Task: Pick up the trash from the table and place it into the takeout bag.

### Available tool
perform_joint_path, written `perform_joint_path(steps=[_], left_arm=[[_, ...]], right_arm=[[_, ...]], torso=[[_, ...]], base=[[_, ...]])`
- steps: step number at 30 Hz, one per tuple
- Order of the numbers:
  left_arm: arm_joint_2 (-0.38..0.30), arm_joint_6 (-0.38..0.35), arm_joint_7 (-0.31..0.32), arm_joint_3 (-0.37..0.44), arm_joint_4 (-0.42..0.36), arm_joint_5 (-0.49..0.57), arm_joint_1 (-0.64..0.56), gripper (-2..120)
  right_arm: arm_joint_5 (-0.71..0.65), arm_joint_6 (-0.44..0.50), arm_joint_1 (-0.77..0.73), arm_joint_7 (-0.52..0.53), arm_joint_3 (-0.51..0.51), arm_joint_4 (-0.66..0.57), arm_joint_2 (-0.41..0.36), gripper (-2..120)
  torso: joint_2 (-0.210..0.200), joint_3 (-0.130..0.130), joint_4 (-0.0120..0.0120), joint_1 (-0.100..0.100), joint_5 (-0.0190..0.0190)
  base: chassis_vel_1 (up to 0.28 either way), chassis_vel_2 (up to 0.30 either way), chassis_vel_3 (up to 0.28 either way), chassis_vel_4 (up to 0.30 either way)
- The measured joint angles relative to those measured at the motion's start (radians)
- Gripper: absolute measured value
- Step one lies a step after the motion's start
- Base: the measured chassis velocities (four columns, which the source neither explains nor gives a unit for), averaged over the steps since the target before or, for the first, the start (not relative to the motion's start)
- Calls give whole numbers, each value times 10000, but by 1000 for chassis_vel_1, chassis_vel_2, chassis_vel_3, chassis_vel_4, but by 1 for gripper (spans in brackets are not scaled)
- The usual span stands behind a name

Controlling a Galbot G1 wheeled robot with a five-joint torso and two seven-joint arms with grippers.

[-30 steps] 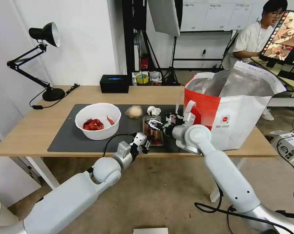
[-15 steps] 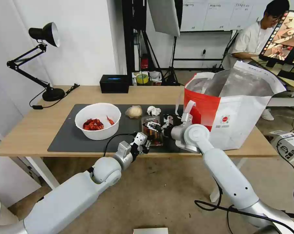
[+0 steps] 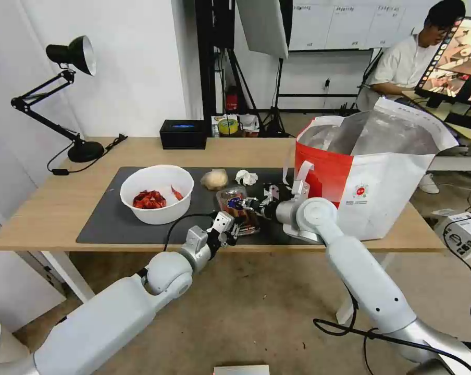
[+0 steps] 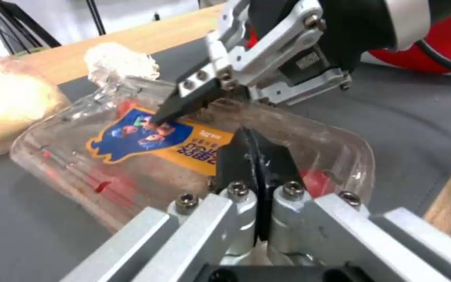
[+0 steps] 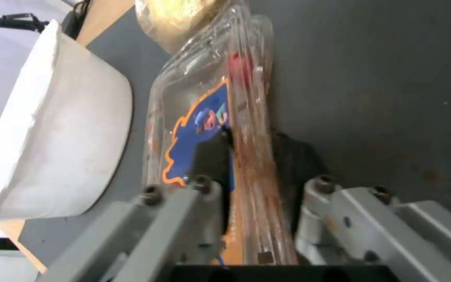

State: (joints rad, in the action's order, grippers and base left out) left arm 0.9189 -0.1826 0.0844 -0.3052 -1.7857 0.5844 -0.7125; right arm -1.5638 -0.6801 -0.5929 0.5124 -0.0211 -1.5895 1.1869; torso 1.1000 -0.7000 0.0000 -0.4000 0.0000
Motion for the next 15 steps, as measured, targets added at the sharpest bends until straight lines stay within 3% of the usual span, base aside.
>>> perform_joint_path(steps=[5,15], left_arm=[[-96,66,-54,58,-41,0,-90,0],[-203,108,-144,313,-172,-2,-331,0]], right_arm=[[-1,24,7,15,-14,30,16,0],[12,47,4,17,-65,103,60,0]], torso=[[0,0,1,0,0],[0,0,1,0,0]], base=[[0,0,0,0],[0,0,0,0]])
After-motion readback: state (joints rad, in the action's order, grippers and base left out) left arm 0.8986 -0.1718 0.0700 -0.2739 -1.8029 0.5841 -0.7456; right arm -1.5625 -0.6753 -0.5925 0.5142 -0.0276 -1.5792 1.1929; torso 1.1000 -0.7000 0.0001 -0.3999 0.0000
